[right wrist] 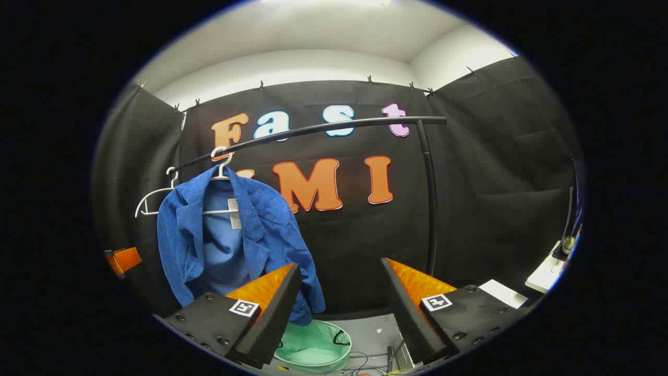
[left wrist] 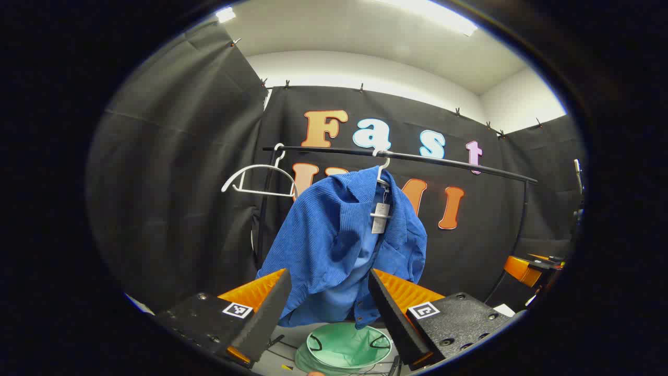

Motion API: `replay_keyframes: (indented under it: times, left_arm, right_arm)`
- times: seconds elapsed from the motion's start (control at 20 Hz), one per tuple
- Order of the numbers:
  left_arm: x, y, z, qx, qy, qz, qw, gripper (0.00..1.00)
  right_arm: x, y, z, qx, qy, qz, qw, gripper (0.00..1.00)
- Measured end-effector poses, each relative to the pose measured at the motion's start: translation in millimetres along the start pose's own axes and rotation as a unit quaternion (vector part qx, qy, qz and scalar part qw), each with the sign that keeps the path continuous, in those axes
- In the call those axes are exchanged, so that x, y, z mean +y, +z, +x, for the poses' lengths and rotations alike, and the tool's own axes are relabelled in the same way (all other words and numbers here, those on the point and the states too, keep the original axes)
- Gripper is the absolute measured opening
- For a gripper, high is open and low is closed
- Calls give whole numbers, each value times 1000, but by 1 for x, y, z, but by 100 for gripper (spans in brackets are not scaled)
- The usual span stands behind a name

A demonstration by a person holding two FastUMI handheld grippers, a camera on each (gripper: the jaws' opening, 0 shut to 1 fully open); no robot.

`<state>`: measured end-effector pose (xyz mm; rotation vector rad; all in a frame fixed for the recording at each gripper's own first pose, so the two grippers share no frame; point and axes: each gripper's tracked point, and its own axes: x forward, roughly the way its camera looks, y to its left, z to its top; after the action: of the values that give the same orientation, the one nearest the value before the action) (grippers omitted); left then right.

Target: Grasp the clothes on the hanger with both hands and then place them into the laundry hamper below.

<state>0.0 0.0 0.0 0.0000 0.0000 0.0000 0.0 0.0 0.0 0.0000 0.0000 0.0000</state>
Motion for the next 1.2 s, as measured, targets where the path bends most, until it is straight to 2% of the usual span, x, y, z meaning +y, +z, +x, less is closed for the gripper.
replay_keyframes:
  times: [0.3, 0.35, 0.4, 0.9, 0.95, 1.0, 1.05, 1.1, 1.15, 1.2]
  left_arm:
    - [-6, -5, 5, 3, 4, 3, 1000, 93]
    - [-2, -1, 6, 2, 6, 3, 1000, 89]
    - [-2, -3, 8, 4, 7, 5, 1000, 93]
    - [-6, -11, 29, 9, 7, 12, 1000, 93]
    - [-5, -13, 31, 12, 12, 12, 1000, 93]
    - [-3, -15, 33, 14, 16, 10, 1000, 89]
    - [-4, -18, 36, 18, 18, 8, 1000, 89]
    - [-4, -20, 38, 22, 18, 6, 1000, 93]
    - [-5, -22, 40, 23, 18, 6, 1000, 93]
    - [-5, -22, 43, 24, 18, 6, 1000, 94]
  right_arm:
    - [-4, -1, 11, 1, 4, -3, 1000, 98]
    - [-4, -1, 14, 2, 5, -2, 1000, 89]
    - [-4, -1, 15, 2, 6, -2, 1000, 89]
    - [13, -13, 43, 14, 25, 1, 1000, 89]
    - [19, -17, 46, 18, 31, 4, 999, 89]
    - [25, -21, 50, 22, 36, 5, 999, 98]
    - [30, -24, 53, 27, 40, 6, 999, 89]
    - [36, -28, 57, 31, 46, 7, 998, 89]
    - [44, -32, 61, 36, 54, 7, 998, 100]
    - [51, -34, 65, 40, 62, 7, 997, 98]
